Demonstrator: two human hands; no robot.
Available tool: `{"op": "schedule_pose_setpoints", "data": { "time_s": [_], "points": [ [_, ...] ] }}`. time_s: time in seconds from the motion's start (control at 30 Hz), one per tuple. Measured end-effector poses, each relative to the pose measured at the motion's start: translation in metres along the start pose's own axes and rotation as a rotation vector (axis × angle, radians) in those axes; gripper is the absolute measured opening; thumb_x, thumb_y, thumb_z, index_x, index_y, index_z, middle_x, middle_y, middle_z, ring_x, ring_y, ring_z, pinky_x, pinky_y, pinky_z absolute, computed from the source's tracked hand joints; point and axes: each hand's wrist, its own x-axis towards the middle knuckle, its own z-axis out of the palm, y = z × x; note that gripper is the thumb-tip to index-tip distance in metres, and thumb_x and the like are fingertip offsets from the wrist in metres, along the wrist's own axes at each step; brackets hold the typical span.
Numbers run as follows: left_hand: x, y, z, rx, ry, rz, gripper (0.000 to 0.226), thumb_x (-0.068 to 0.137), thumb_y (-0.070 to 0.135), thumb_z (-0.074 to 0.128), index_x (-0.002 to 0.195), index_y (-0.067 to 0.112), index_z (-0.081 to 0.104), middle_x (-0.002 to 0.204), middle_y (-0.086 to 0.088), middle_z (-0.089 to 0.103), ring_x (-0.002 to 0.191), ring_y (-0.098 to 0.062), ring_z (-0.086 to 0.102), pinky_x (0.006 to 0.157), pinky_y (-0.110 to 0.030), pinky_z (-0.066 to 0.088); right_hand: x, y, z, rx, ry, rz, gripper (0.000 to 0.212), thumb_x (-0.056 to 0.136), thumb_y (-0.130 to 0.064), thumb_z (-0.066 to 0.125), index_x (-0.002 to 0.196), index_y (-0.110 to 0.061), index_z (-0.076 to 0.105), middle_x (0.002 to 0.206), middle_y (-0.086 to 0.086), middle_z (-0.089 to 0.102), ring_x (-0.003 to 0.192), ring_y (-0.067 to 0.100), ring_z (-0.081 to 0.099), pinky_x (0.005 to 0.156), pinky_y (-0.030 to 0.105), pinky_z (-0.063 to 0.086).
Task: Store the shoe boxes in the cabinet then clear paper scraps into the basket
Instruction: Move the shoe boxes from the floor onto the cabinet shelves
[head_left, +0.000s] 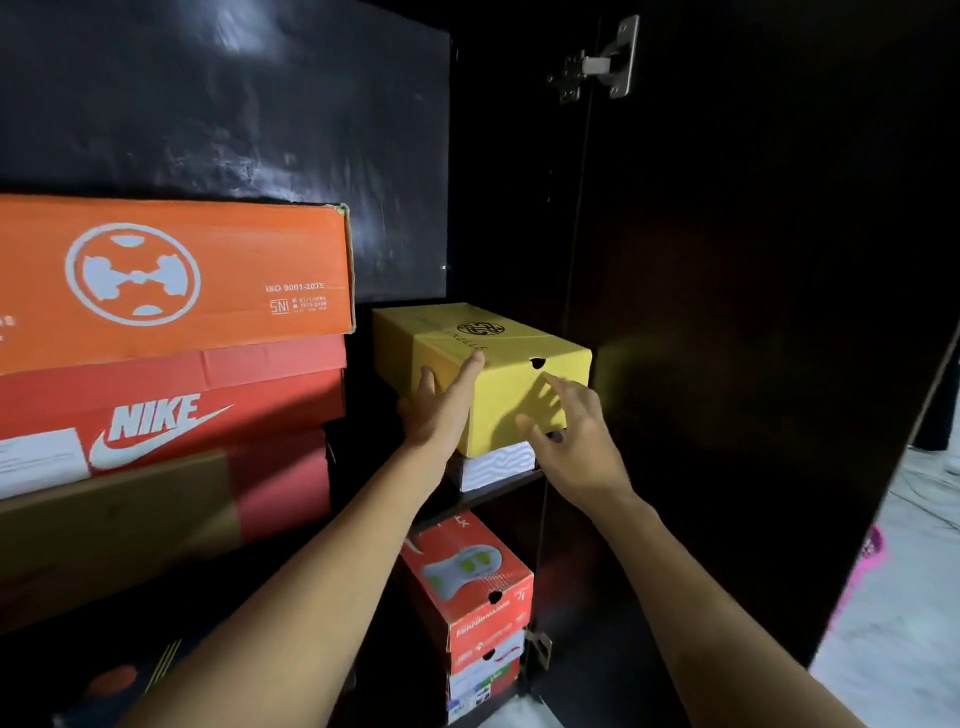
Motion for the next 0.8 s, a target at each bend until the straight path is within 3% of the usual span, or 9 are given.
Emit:
{"op": "schedule_pose_setpoints", "data": {
  "time_s": [0.07,0.2,0.33,0.5,0.67,0.8],
  "points": [
    [0.006,-0.008,-0.006,0.015,0.005,0.149,0.100,0.056,0.091,0.055,0.141,0.039,0.042,0.145,0.005,0.046,0.133,-0.018,0.046,0.110,-0.041,0.039,0.003,-0.002,0.015,-0.043,0.130,-0.023,0.066,0.091,-0.055,0.060,0.146,-0.028,0.036,0.142,-0.001,0.035,0.129,0.016,0.041,0.094,0.039,0.050],
    [0.024,-0.009,-0.010,-0.011,0.044,0.275,0.075,0.078,0.066,0.064,0.143,0.035,0.044,0.147,0.008,0.046,0.134,-0.011,0.044,0.109,-0.028,0.037,0.016,-0.002,0.039,-0.058,0.186,-0.026,0.065,0.091,-0.057,0.057,0.145,-0.028,0.035,0.139,0.001,0.037,0.129,0.020,0.038,0.097,0.041,0.047],
    [0.048,0.000,-0.017,0.027,0.044,0.228,0.071,0.084,0.058,0.063,0.146,0.030,0.042,0.150,0.005,0.043,0.137,-0.015,0.042,0.104,-0.024,0.033,0.037,-0.005,0.051,-0.052,0.100,-0.007,0.066,0.092,-0.053,0.058,0.147,-0.030,0.030,0.142,-0.001,0.032,0.130,0.018,0.040,0.093,0.041,0.049],
    [0.057,0.003,-0.022,0.045,0.016,0.212,0.073,0.082,0.061,0.063,0.147,0.035,0.040,0.150,0.005,0.044,0.136,-0.017,0.044,0.112,-0.034,0.037,0.048,-0.009,0.053,-0.014,0.139,0.049,0.061,0.091,-0.046,0.061,0.143,-0.030,0.033,0.137,-0.003,0.036,0.128,0.018,0.040,0.098,0.043,0.046],
    [0.049,0.002,-0.019,0.002,0.049,0.210,0.071,0.086,0.056,0.063,0.148,0.031,0.039,0.152,0.004,0.042,0.139,-0.017,0.040,0.108,-0.029,0.034,0.032,-0.013,0.036,-0.110,-0.005,0.044,0.065,0.096,-0.053,0.052,0.151,-0.030,0.027,0.149,-0.007,0.033,0.130,0.017,0.046,0.095,0.042,0.048],
    [0.025,0.001,-0.015,-0.051,0.028,0.204,0.075,0.079,0.055,0.071,0.144,0.026,0.046,0.146,0.005,0.048,0.136,-0.016,0.044,0.111,-0.032,0.038,0.009,-0.015,0.008,-0.134,0.012,0.087,0.061,0.096,-0.056,0.050,0.149,-0.032,0.033,0.148,-0.008,0.037,0.129,0.016,0.049,0.095,0.039,0.049]
  ]
}}
